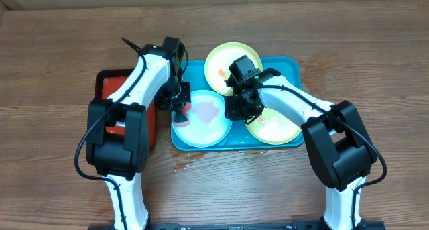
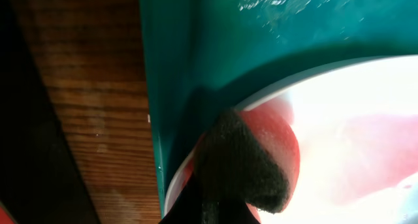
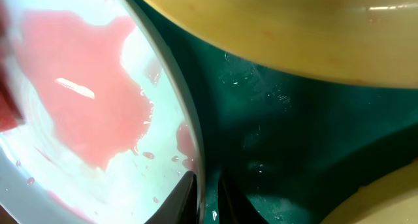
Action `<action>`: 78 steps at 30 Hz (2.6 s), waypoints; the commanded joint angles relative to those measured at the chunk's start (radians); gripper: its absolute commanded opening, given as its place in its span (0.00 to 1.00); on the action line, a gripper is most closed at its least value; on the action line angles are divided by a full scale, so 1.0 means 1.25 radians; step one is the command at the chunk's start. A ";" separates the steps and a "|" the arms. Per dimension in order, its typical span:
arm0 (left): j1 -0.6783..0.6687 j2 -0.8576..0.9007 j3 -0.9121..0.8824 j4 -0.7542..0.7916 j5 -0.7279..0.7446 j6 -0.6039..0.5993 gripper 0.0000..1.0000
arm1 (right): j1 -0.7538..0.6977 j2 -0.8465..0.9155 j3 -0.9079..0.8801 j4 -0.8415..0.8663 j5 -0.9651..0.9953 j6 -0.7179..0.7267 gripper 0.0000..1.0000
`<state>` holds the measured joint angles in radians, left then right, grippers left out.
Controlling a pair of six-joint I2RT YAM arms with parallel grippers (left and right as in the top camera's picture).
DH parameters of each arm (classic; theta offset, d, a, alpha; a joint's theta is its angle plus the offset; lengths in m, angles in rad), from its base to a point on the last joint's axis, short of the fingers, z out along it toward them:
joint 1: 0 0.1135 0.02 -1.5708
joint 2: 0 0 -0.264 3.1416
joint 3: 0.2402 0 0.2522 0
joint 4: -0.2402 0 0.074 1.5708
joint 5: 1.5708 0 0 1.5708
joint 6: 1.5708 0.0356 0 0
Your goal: Clean dirty plates on tray and stack at the side
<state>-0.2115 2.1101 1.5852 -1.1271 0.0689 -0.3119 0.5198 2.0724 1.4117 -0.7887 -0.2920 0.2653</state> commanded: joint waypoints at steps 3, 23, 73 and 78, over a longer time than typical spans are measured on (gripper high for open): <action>-0.006 0.004 0.026 0.016 0.110 0.021 0.04 | 0.001 0.014 -0.004 0.000 0.008 0.001 0.14; -0.071 0.005 -0.083 0.116 -0.054 -0.013 0.04 | 0.001 0.014 -0.004 0.016 0.008 0.001 0.10; 0.255 -0.082 0.301 -0.223 -0.164 -0.089 0.04 | 0.238 -0.051 0.348 -0.175 1.043 -0.270 0.04; 0.273 -0.082 0.301 -0.212 -0.190 -0.089 0.04 | 0.293 -0.051 0.348 -0.094 1.126 -0.423 0.04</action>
<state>0.1146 2.0380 1.9461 -1.3983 -0.1268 -0.4236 0.8574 2.0525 1.8198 -0.9447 0.9436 -0.1181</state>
